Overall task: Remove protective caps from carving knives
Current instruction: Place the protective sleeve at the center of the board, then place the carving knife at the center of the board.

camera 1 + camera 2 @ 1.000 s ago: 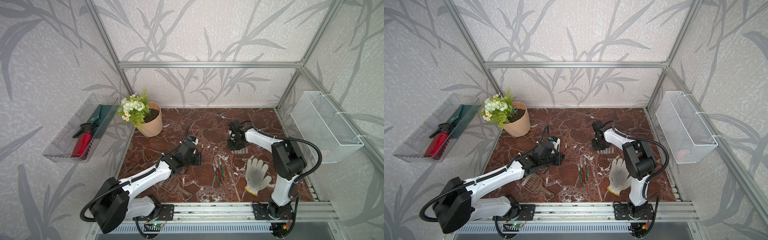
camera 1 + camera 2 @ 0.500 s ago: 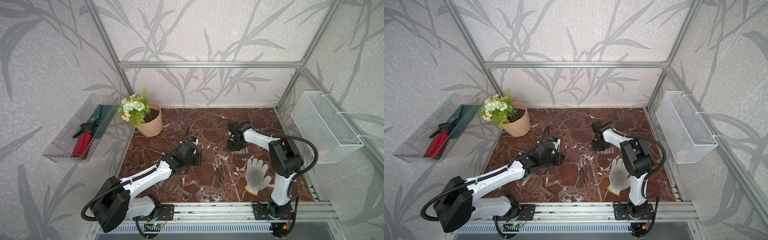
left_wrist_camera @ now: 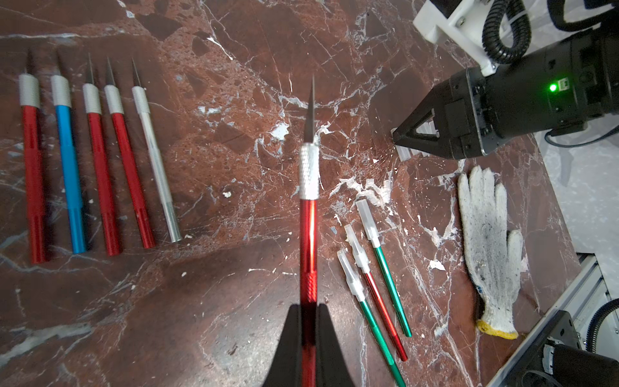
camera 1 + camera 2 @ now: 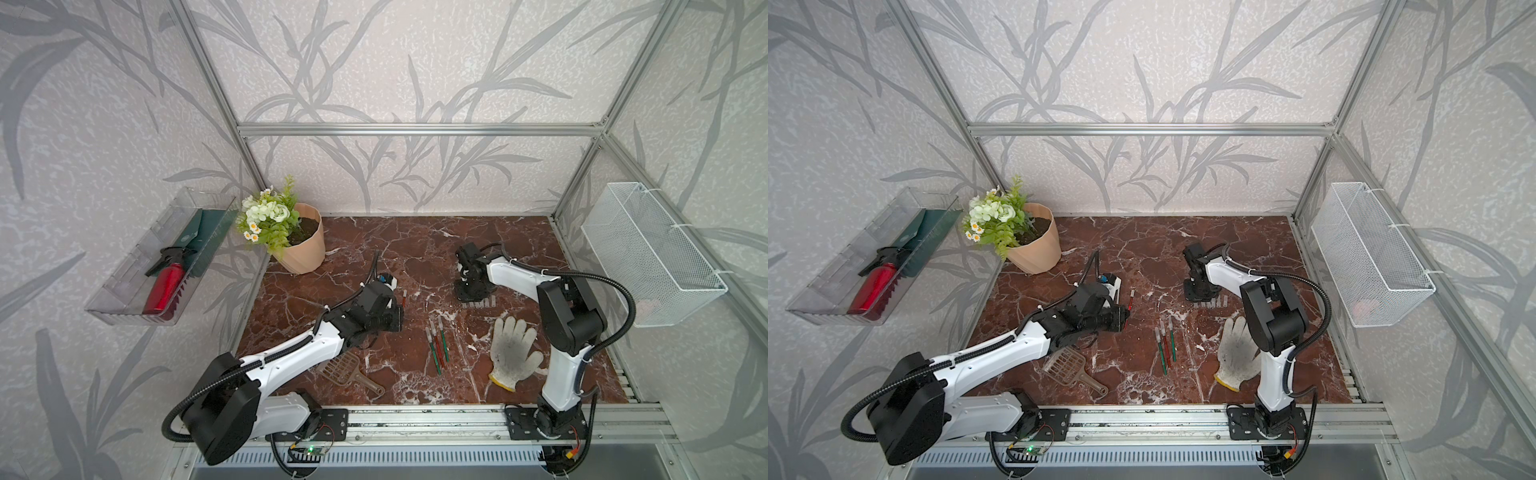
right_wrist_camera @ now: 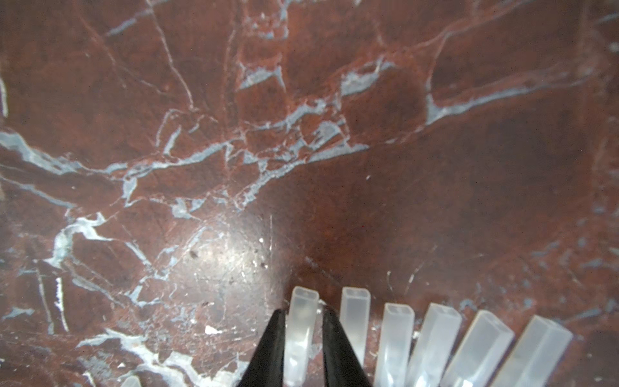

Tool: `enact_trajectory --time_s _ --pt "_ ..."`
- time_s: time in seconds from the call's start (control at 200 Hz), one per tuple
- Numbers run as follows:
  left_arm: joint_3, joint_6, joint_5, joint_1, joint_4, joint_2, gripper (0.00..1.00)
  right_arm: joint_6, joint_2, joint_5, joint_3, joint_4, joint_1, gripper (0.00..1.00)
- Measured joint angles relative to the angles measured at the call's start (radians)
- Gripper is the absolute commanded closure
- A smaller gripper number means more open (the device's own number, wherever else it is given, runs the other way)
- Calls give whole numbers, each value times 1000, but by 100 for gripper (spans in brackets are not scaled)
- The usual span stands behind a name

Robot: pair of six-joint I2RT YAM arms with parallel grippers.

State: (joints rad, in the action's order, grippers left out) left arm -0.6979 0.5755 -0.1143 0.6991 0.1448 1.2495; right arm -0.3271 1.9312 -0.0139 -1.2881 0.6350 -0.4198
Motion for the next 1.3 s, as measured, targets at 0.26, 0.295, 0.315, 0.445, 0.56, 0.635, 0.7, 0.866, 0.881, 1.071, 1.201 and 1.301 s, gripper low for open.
enact_trajectory --time_s 0.26,0.295,0.315,0.445,0.56,0.635,0.7,0.866,0.881,1.071,1.201,1.301 --pt "0 2 1 0 4 0 94 21 -89 5 30 -6 -9 71" --pt "0 3 1 0 6 0 94 25 -116 6 41 -8 -11 71" --pt "0 3 1 0 7 0 94 26 -130 5 47 -8 -12 71" --pt "-1 4 1 -3 14 2 94 41 -229 5 85 -18 -18 70" --pt "-11 4 1 -8 31 10 95 53 -325 -13 127 -32 -24 67" --pt "-31 4 2 -13 46 20 94 63 -390 -32 163 -43 -27 61" --pt "-51 4 3 -18 61 28 95 68 -453 -57 200 -53 -31 57" --pt "-116 1 10 -35 105 63 94 69 -627 -126 300 -80 -37 51" --pt "-123 0 11 -36 112 66 95 70 -642 -131 309 -84 -37 50" --pt "-210 0 50 -57 187 129 94 62 -811 -214 406 -116 -38 44" --pt "-249 0 68 -75 210 184 95 62 -872 -239 427 -114 -38 41" --pt "-288 -1 80 -80 238 242 94 57 -902 -255 428 -116 -38 37"
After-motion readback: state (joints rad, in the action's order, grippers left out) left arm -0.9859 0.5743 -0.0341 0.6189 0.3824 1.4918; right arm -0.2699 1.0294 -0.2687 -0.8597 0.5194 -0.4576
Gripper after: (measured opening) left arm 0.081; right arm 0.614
